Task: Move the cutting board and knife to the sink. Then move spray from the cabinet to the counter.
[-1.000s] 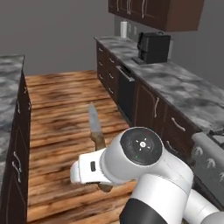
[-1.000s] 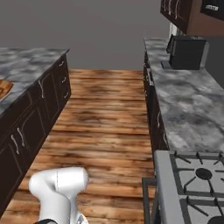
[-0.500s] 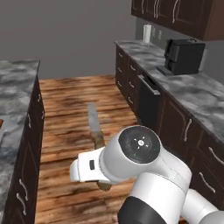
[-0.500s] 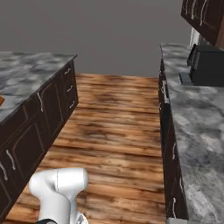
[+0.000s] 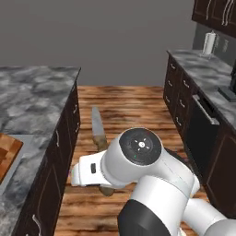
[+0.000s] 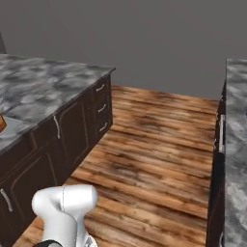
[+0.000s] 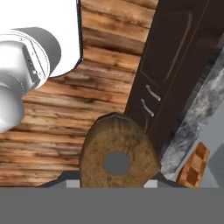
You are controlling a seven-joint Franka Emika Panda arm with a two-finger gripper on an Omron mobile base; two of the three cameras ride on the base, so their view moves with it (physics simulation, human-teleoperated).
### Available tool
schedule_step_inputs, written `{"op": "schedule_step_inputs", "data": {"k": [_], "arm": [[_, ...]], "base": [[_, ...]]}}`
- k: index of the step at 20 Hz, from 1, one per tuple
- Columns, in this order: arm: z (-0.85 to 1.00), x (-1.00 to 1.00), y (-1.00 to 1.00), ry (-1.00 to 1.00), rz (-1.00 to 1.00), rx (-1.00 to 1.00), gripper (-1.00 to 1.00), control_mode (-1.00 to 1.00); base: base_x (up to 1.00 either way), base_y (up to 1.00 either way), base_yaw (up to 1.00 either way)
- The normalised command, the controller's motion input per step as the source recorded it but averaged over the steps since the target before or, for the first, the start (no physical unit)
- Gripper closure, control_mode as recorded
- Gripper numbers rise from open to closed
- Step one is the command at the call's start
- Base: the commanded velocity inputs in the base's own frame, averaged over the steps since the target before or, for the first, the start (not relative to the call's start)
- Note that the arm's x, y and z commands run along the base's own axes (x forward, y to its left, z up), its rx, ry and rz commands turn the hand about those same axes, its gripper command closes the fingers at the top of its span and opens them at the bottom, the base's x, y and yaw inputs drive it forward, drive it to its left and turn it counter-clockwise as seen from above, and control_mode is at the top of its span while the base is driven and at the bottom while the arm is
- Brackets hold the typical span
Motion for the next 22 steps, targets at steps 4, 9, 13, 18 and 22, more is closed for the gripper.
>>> {"op": "schedule_step_inputs", "data": {"k": [4, 9, 13, 18, 22], "arm": [[0.0, 0.0, 0.0, 0.0, 0.0, 0.0, 1.0, 1.0], [0.0, 0.0, 0.0, 0.0, 0.0, 0.0, 1.0, 1.0], [0.0, 0.0, 0.0, 0.0, 0.0, 0.0, 1.0, 1.0], [0.0, 0.0, 0.0, 0.0, 0.0, 0.0, 1.0, 1.0], [0.0, 0.0, 0.0, 0.0, 0.0, 0.0, 1.0, 1.0]], "base": [[1.0, -0.03, 0.56], [1.0, -0.03, 0.59], [1.0, -0.04, 0.61], [1.0, -0.06, 0.61], [0.54, -0.01, 0.78]]}}
